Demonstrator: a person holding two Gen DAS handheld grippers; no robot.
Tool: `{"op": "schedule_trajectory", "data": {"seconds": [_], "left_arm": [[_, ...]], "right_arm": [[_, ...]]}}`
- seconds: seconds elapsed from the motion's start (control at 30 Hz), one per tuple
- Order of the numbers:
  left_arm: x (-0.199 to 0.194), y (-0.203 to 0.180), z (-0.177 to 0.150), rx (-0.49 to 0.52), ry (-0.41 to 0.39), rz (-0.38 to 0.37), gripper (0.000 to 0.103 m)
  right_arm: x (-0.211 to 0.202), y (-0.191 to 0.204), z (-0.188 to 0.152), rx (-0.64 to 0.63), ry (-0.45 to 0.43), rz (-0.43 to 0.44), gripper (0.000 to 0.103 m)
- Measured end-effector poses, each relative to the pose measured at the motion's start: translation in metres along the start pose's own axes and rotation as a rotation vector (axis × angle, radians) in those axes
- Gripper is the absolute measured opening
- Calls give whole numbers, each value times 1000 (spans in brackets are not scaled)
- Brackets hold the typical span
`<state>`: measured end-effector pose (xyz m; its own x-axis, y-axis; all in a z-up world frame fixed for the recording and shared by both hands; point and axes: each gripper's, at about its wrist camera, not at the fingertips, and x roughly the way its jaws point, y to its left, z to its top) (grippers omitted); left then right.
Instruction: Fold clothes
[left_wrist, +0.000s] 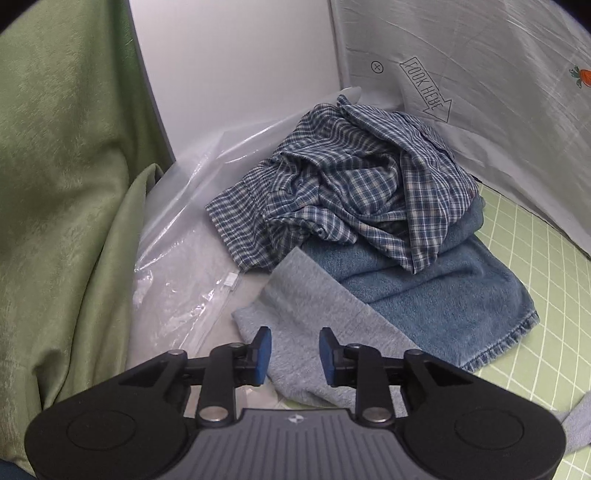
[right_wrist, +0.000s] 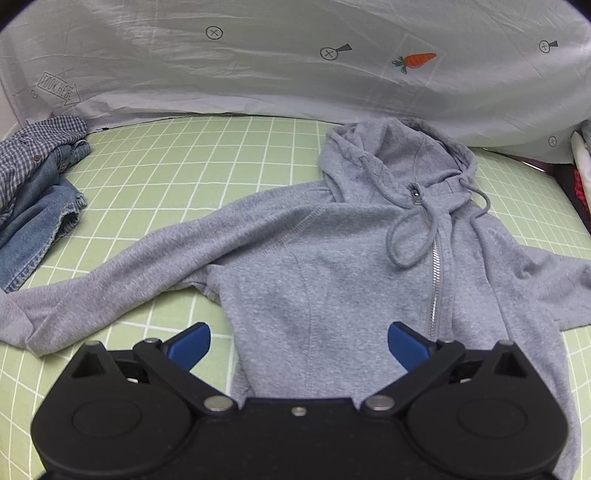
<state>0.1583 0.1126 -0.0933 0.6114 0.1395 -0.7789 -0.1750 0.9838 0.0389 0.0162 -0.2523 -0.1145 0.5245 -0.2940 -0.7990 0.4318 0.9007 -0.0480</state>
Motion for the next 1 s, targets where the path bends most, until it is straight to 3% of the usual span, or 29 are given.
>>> {"op": "schedule_trajectory", "data": {"seconds": [0.13, 0.4, 0.63, 0.77, 0.9, 0.93, 1.0], "left_arm": [[7, 3, 7, 20, -3, 26, 59], [43, 16, 15, 13, 68, -32, 63], [72, 11, 29, 56, 72, -66, 67], [88, 9, 38, 58, 97, -78, 69], [94, 12, 40, 25, 111, -98, 70], [95, 13, 40, 24, 109, -102, 70], [95, 14, 39, 21, 104, -109, 70]], "right_arm": [[4, 18, 11, -16, -15, 48, 103], [26, 61, 36, 11, 12, 153, 103], [44, 92, 55, 42, 39, 136, 101], [59, 111, 62, 40, 71, 150, 84], [73, 125, 61, 11, 125, 128, 49], [75, 125, 59, 11, 131, 125, 46], [75, 123, 57, 18, 131, 129, 24]]}}
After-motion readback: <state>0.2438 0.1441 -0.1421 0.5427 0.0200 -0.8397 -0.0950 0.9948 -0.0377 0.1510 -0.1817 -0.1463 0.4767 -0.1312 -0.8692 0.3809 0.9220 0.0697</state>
